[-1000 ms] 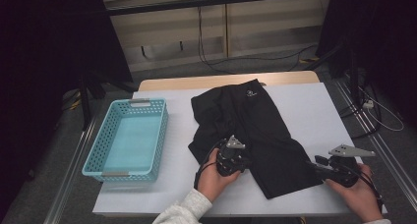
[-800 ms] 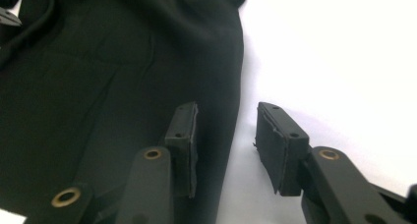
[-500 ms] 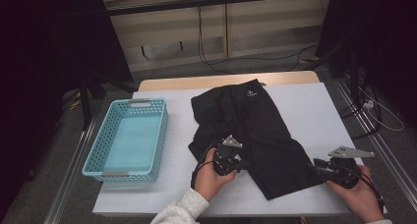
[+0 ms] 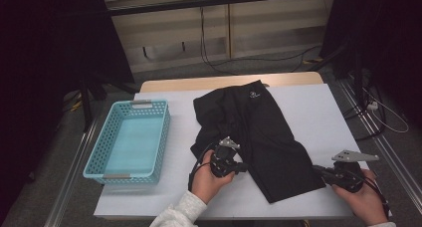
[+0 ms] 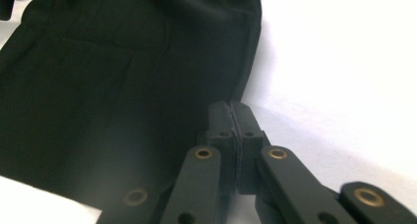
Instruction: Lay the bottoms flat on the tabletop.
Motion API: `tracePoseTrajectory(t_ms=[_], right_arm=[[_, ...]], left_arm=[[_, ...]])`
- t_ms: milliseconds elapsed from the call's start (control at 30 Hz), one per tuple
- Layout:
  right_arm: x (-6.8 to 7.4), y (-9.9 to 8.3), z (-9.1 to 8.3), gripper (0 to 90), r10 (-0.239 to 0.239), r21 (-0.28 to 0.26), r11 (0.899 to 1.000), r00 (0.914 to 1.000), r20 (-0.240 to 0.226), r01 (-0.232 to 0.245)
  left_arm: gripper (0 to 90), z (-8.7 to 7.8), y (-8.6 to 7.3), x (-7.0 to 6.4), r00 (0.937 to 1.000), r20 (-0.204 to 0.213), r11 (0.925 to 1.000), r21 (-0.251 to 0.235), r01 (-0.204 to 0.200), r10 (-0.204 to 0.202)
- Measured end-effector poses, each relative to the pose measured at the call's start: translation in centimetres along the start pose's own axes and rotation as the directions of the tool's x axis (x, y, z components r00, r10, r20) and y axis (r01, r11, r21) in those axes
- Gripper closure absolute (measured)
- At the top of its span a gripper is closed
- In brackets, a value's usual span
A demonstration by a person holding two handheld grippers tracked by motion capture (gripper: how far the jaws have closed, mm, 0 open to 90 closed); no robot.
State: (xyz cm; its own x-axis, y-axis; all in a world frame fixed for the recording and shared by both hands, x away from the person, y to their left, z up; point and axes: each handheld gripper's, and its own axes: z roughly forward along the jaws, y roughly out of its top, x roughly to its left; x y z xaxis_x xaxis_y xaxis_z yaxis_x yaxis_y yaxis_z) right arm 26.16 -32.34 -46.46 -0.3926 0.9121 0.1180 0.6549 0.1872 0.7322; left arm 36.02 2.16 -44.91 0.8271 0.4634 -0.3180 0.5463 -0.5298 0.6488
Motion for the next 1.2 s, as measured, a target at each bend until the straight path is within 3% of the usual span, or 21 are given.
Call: tracePoseTrajectory(t_ms=[167,200,267,333,367,433,500,667,767,800,867,900,1200], right_arm=[[-0.1,-0.1,-0.3,90.0,0.011,0.014,1.000,0.9997,-0.022,-0.011],[-0.1,-0.1,-0.4,90.0,0.009,0.017,1.000,0.9997,-0.023,-0.008],[-0.1,-0.3,-0.6,90.0,0.011,0.017,1.000,0.9995,-0.029,-0.010],[-0.2,-0.4,-0.6,90.0,0.017,0.010,1.000,0.9994,-0.030,-0.017],[-0.3,-0.5,-0.6,90.0,0.026,0.010,1.000,0.9990,-0.037,-0.026],[-0.1,-0.5,-0.7,90.0,0.017,0.015,1.000,0.9994,-0.032,-0.016],[0.1,-0.4,-0.7,90.0,0.005,0.019,1.000,0.9995,-0.031,-0.005],[0.1,-0.5,-0.7,90.0,0.008,0.018,1.000,0.9995,-0.032,-0.008],[0.2,-0.5,-0.7,90.0,0.008,0.016,1.000,0.9995,-0.031,-0.007],[0.2,-0.5,-0.7,90.0,0.008,0.016,1.000,0.9995,-0.029,-0.008],[0.2,-0.5,-0.7,90.0,0.008,0.015,1.000,0.9995,-0.031,-0.007],[0.2,-0.5,-0.6,90.0,0.009,0.015,1.000,0.9994,-0.032,-0.008],[0.4,-0.7,-0.8,90.0,0.023,0.019,1.000,0.9982,-0.055,-0.022]], left_arm=[[90.0,0.1,0.0,-0.2,0.9997,-0.012,0.9994,-0.030,-0.020,0.019],[86.7,0.1,0.1,-0.3,0.9990,-0.027,0.9986,-0.039,-0.036,0.035],[66.5,0.4,0.1,-0.6,0.9968,-0.052,0.9967,-0.051,-0.063,0.060],[59.3,0.9,0.1,-0.8,0.9947,-0.071,0.9955,-0.052,-0.079,0.075],[54.7,1.1,0.0,-0.8,0.9927,-0.086,0.9942,-0.059,-0.090,0.085],[48.3,1.5,0.0,-0.9,0.9832,-0.144,0.9912,-0.054,-0.121,0.112],[44.8,1.9,0.0,-1.1,0.9822,-0.149,0.9899,-0.066,-0.125,0.115],[48.1,2.9,0.0,-1.9,0.9662,-0.194,0.9824,-0.045,-0.182,0.170],[64.0,2.9,-0.1,-2.1,0.9697,-0.176,0.9826,-0.044,-0.180,0.170],[67.3,2.9,-0.1,-2.2,0.9724,-0.166,0.9838,-0.046,-0.173,0.164],[82.2,2.8,-0.1,-2.1,0.9850,-0.113,0.9900,-0.039,-0.136,0.130],[86.1,2.8,-0.1,-2.2,0.9850,-0.113,0.9900,-0.040,-0.135,0.130],[88.4,2.0,0.0,-1.5,0.9966,-0.045,0.9976,0.001,-0.069,0.069]])
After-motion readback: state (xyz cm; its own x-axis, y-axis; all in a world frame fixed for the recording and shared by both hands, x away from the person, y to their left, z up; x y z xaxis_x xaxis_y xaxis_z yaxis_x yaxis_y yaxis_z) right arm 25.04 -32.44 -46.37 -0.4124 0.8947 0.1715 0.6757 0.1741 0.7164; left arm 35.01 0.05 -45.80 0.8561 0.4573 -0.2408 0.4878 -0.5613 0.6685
